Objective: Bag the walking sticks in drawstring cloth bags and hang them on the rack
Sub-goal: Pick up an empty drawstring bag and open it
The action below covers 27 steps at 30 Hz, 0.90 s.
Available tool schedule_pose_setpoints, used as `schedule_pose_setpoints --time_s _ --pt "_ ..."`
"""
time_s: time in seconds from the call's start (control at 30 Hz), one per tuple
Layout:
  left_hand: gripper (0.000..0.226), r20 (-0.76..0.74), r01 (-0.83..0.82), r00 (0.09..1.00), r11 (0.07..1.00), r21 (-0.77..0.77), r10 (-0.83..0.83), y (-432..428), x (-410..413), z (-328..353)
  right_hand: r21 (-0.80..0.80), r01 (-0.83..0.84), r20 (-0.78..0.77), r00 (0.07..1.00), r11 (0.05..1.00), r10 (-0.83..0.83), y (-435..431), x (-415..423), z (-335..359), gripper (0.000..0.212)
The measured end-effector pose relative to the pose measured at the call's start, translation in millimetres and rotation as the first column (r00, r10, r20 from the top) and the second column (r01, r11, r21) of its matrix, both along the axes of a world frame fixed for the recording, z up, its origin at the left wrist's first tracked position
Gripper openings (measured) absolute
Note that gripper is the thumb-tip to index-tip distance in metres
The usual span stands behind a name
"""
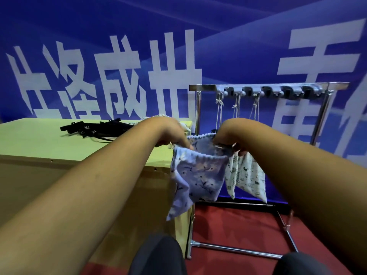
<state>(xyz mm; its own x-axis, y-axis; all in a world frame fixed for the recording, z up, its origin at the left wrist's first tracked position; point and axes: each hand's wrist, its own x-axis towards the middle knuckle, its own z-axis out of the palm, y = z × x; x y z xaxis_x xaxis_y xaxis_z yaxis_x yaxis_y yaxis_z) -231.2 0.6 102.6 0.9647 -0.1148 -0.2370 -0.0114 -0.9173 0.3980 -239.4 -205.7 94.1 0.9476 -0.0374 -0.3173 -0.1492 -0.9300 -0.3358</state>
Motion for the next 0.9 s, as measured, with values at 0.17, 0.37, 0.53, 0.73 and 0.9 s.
schedule_pose_setpoints --time_s 0.17,0.37,0.53,0.73,0.9 --pt "0.057 -0.097 0.092 0.992 0.990 0.108 -0.082 1 5 -17 0.097 0.137 0.015 0.990 0.986 -0.139 -28 7 -9 0.026" --pt "0.043 -0.094 0.091 0.991 0.996 -0.008 -0.091 5 9 -28 0.360 0.204 -0.120 0.978 0.910 -0.171 -42 8 -21 0.030" --pt "0.024 0.029 0.066 0.997 0.992 0.103 -0.070 -4 1 -37 0.499 0.245 -0.214 0.964 0.831 -0.156 -53 14 -26 0.020" --pt "0.020 0.140 0.046 0.988 0.994 0.103 -0.060 -11 8 -49 0.337 0.112 -0.276 0.961 0.935 -0.016 -62 11 -31 0.023" --pt "0.018 0.207 0.032 0.975 0.971 0.237 -0.082 -16 8 -59 0.002 0.043 -0.228 0.973 0.999 -0.042 -53 18 -41 0.027"
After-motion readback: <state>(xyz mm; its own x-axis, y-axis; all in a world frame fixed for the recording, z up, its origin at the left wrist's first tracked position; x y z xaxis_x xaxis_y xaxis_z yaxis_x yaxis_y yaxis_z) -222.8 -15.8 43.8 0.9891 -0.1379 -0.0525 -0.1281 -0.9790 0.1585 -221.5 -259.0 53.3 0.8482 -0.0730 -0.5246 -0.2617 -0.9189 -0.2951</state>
